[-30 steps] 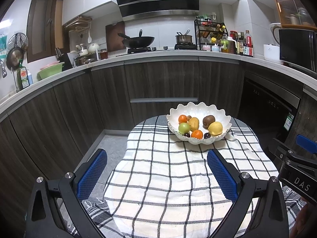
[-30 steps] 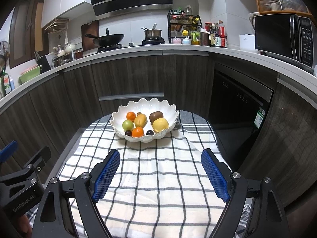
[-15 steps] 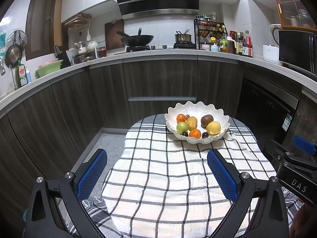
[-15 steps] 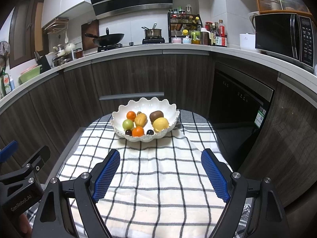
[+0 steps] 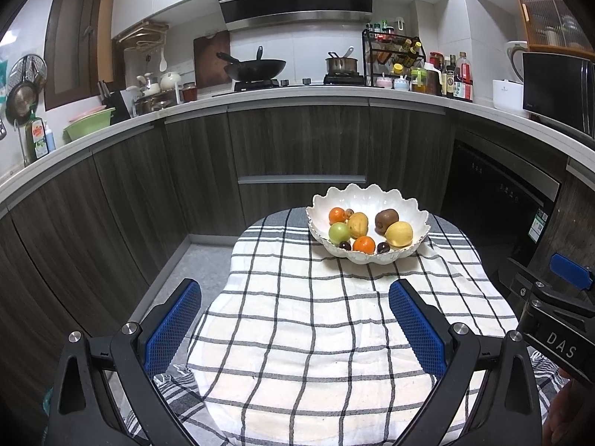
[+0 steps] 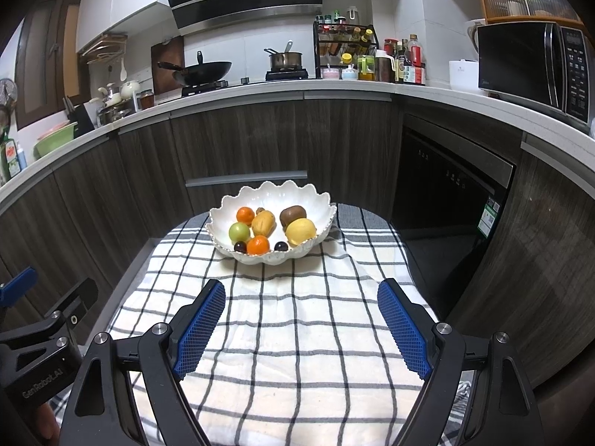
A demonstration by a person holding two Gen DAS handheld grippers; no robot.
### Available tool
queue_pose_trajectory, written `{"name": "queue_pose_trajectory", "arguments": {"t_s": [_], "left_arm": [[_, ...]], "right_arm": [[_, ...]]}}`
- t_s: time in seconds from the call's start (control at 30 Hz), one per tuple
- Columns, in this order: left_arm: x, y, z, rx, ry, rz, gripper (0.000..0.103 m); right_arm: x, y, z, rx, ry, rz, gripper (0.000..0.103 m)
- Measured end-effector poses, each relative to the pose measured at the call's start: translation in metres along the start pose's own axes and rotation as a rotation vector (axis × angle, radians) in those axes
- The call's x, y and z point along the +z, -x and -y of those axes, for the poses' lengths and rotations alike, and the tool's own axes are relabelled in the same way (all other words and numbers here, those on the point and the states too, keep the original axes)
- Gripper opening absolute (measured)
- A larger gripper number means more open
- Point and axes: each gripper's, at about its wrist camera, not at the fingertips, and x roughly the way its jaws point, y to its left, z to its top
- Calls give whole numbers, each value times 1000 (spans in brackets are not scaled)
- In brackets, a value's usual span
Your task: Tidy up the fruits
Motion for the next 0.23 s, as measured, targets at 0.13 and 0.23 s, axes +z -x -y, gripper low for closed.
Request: {"name": "queue_pose_trajectory", "arguments": {"t_s": [0.13, 0.23], "left_arm": [[0, -1, 0, 2, -3, 1, 103], [1, -2, -1, -4, -1, -3, 103]], "right_arm": [[2, -2, -1, -1, -2, -1, 85], [2, -2, -1, -1, -3, -3, 85]]}}
